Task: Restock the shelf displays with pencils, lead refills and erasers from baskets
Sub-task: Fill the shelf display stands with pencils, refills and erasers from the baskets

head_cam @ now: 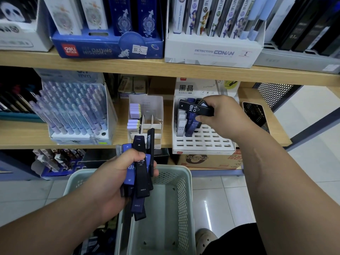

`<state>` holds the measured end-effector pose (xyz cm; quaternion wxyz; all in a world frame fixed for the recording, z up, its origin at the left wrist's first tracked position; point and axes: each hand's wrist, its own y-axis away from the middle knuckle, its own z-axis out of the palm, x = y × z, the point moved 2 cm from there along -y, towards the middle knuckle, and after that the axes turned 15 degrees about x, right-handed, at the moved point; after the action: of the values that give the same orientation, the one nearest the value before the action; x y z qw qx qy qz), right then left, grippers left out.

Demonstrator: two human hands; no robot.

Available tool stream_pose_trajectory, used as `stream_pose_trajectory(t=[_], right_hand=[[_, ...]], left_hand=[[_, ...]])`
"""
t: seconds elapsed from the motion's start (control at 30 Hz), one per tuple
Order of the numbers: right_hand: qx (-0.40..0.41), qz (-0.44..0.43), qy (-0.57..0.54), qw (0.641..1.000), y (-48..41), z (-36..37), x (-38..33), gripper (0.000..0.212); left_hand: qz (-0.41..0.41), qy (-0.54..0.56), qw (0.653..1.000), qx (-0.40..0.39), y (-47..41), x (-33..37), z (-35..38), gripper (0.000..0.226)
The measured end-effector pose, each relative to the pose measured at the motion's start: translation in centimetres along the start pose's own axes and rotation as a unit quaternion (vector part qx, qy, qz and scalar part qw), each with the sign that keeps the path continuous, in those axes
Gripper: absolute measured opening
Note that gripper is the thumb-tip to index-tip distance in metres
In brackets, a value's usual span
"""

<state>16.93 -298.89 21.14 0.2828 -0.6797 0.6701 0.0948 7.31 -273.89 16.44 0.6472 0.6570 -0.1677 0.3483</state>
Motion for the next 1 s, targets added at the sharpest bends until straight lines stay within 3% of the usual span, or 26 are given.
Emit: stream_pose_trajectory(t=[0.23, 0.4, 0.47, 0.63, 0.77, 1.0], right_hand=[[-0.014, 0.009, 0.007, 1.000, -0.2, 0.0, 0.3, 0.018], [-0.017, 0.001, 0.025, 1.000, -0.4, 1.5, 0.0, 0.028], [-0.014, 0.006, 0.021, 1.000, -0.2, 1.9, 0.1, 0.025], [0.049, 0.057, -0.106, 0.992, 0.6, 0.8, 1.0, 0.011], [0.050, 0.134, -0.198, 0.970, 1.8, -0.1, 1.9, 0.022], [-0.013, 0.288, -0.191, 0.938, 4.3, -0.5, 2.6, 0.067]], left_hand=[[0.002, -0.008, 1.000, 0.010, -0.4, 0.0, -0.6, 0.035], [0.002, -0.014, 1.000, -0.002, 0.2, 0.2, -0.9, 0.055], [0.002, -0.013, 1.000, -0.004, 0.4, 0.3, -0.9, 0.049], [-0.002, -0.005, 1.000, 0.000, 0.7, 0.4, -0.7, 0.038], [0.000, 0.016, 1.000, 0.008, 0.4, 0.2, -0.3, 0.037], [0.010, 0.002, 1.000, 0.002, 0.9, -0.5, 0.8, 0.033]])
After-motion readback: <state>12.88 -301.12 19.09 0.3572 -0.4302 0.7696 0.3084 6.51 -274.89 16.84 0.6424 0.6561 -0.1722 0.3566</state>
